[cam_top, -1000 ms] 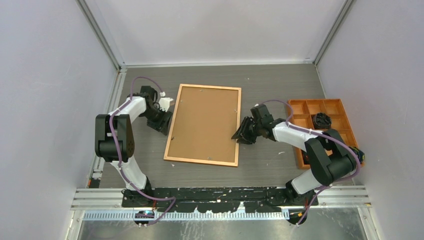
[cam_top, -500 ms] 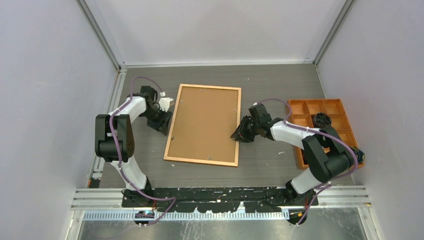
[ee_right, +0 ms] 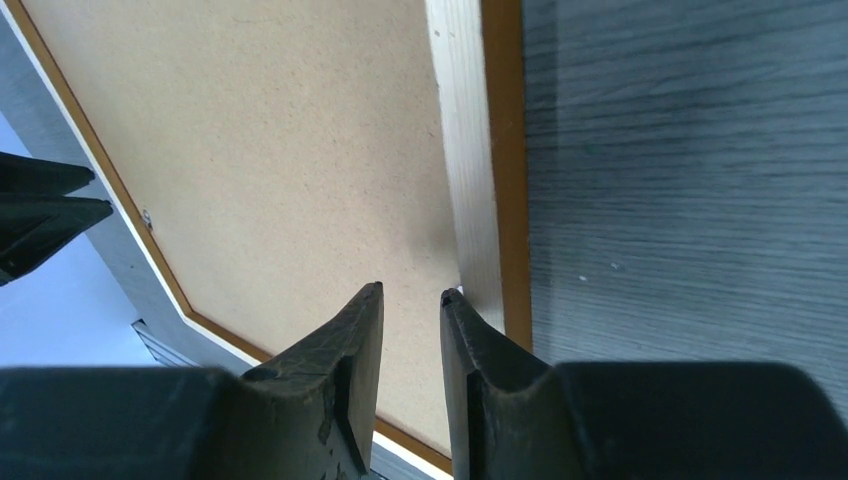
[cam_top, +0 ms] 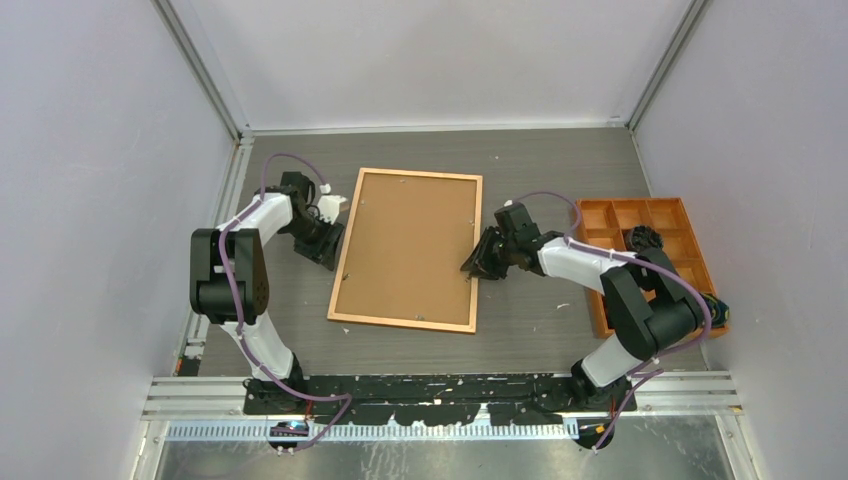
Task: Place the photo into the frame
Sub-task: Install the photo frame at the center of the board.
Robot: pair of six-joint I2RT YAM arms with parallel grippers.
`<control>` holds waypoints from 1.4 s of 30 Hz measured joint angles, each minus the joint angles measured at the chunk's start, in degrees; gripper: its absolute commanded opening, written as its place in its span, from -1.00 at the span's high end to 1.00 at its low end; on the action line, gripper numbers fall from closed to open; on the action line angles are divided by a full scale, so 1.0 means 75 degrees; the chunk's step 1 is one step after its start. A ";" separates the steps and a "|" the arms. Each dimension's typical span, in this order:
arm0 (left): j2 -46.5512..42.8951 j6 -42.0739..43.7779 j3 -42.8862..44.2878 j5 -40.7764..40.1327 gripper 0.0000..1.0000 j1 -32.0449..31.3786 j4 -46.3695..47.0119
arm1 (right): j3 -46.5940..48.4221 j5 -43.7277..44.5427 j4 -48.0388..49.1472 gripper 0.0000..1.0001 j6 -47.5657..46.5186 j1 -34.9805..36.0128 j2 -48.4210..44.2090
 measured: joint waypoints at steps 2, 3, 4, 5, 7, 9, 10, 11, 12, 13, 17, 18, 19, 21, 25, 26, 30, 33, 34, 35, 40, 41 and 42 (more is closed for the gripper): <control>0.0000 0.0003 0.0000 0.0006 0.09 0.0000 -0.0026 | 0.0137 0.0020 -0.0076 0.32 -0.0035 0.0009 0.0020; 0.0000 0.0012 0.0000 0.0023 0.10 0.0000 -0.0058 | 0.0233 0.0026 -0.0125 0.31 -0.0055 0.0047 0.0020; 0.0000 0.0026 0.0000 0.0052 0.10 0.0000 -0.0114 | 0.0393 0.0055 -0.0187 0.32 -0.0061 0.0085 0.0023; 0.0000 0.0032 0.0000 0.0087 0.10 0.0003 -0.0166 | 0.0574 0.0070 -0.0201 0.32 -0.0067 0.0134 0.0055; 0.0000 0.0052 0.0003 0.0236 0.11 0.0006 -0.0309 | 0.1037 0.0096 -0.0181 0.29 -0.0079 0.0367 0.0198; 0.0000 0.0090 0.0023 0.0460 0.12 0.0006 -0.0495 | 0.1591 0.0114 -0.0096 0.16 -0.0087 0.0772 0.0487; 0.0000 0.0119 0.0032 0.0533 0.12 0.0012 -0.0551 | 0.1816 0.0108 -0.0035 0.10 -0.0085 0.0970 0.0647; 0.0000 0.0154 0.0055 0.0656 0.14 0.0012 -0.0647 | 0.2119 0.0117 0.0052 0.05 -0.0085 0.1250 0.0889; 0.0000 0.0172 0.0079 0.0752 0.16 0.0012 -0.0720 | 0.2340 0.0108 0.0166 -0.02 -0.0073 0.1495 0.1116; 0.0003 0.0192 0.0099 0.0825 0.19 0.0012 -0.0766 | 0.2486 0.0111 0.0271 -0.09 -0.0064 0.1682 0.1294; 0.0047 0.0230 0.0125 0.1055 0.33 0.0012 -0.0898 | 0.2722 0.0134 0.0711 -0.39 0.0061 0.2331 0.1923; 0.0085 0.0239 0.0125 0.1087 0.35 0.0012 -0.0921 | 0.2699 0.0140 0.0766 -0.45 0.0128 0.2428 0.1990; 0.0131 0.0251 0.0125 0.1116 0.37 0.0012 -0.0941 | 0.2649 0.0160 0.0819 -0.50 0.0166 0.2480 0.2011; 0.0248 0.0277 0.0125 0.1174 0.41 0.0012 -0.0982 | 0.2544 0.0256 0.0848 -0.59 0.0189 0.2425 0.1941; 0.0396 0.0361 0.0125 0.1352 0.53 0.0012 -0.0997 | 0.2078 0.0391 0.0816 -0.74 0.0210 0.1874 0.1323; 0.0411 0.0370 0.0125 0.1428 0.58 0.0012 -0.0997 | 0.1888 0.0379 0.0793 -0.74 0.0221 0.1623 0.1052; 0.0510 0.0379 0.0134 0.1734 0.75 0.0044 -0.1026 | 0.1253 0.0393 0.0726 -0.84 0.0230 0.0557 0.0064; 0.0662 0.0364 0.0189 0.2124 0.75 0.0058 -0.1102 | 0.1049 0.0495 0.0411 -0.99 0.0111 0.0047 -0.0396; 0.0708 0.0364 0.0198 0.2261 0.75 0.0052 -0.1116 | 0.1026 0.0525 0.0274 -1.00 0.0061 -0.0032 -0.0498; 0.0749 0.0361 0.0198 0.2387 0.75 0.0032 -0.1116 | 0.1020 0.0530 0.0149 -1.00 -0.0015 -0.0105 -0.0577; 0.0854 0.0350 0.0198 0.2795 0.75 -0.0198 -0.1122 | 0.0909 0.0504 -0.0029 -1.00 -0.0055 -0.0600 -0.0988; 0.0854 0.0347 0.0216 0.2856 0.74 -0.0236 -0.1157 | 0.0874 0.0440 0.0017 -1.00 -0.0012 -0.0755 -0.1072; 0.0854 0.0350 0.0274 0.2929 0.72 -0.0256 -0.1247 | 0.0871 0.0347 0.0076 -1.00 0.0052 -0.0930 -0.1125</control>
